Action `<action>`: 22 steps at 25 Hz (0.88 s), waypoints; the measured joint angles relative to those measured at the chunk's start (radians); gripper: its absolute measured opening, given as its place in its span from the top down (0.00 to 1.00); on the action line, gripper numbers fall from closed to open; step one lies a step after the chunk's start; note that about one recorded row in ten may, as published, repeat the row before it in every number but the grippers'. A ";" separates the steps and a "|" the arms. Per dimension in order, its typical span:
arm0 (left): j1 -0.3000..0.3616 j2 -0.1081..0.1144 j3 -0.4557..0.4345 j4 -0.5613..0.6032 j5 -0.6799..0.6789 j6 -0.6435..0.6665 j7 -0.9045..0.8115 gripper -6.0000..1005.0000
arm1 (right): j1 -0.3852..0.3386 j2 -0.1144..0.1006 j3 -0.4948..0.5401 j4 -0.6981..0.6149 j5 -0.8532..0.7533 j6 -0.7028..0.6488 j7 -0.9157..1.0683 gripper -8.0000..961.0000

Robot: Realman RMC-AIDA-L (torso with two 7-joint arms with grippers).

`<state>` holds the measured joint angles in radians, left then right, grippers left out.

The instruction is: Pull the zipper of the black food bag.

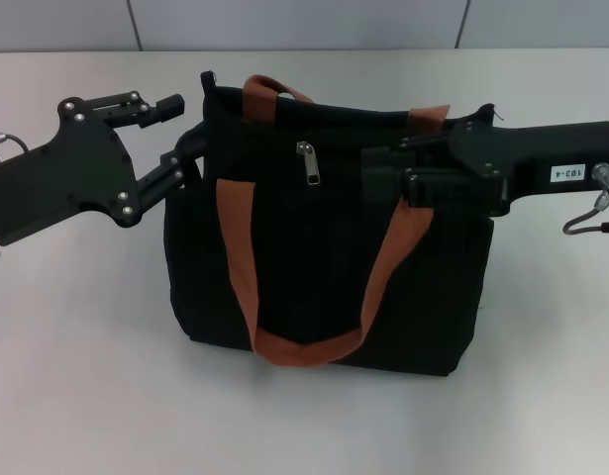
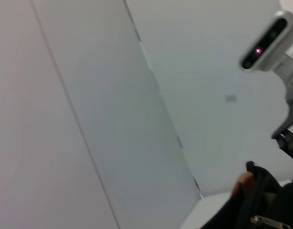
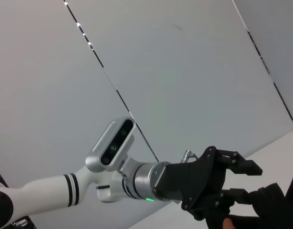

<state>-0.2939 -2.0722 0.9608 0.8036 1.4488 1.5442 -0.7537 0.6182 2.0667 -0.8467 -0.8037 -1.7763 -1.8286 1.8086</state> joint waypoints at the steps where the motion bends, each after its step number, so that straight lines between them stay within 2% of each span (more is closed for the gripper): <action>1: 0.000 0.000 0.000 0.000 0.000 0.000 0.000 0.60 | 0.000 0.000 0.000 0.000 0.000 0.000 0.000 0.64; 10: 0.001 0.002 0.021 0.257 0.164 -0.008 -0.185 0.59 | 0.000 -0.001 0.000 0.000 0.000 -0.001 0.000 0.64; 15: -0.023 0.001 0.055 0.338 0.232 -0.012 -0.260 0.59 | 0.000 -0.001 0.000 0.000 0.000 -0.002 0.000 0.64; 22: -0.022 0.000 0.067 0.352 0.247 -0.032 -0.268 0.59 | -0.010 -0.001 0.007 0.000 0.000 -0.001 0.000 0.64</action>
<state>-0.3156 -2.0721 1.0279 1.1555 1.6958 1.5119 -1.0217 0.6080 2.0662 -0.8400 -0.8038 -1.7764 -1.8301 1.8086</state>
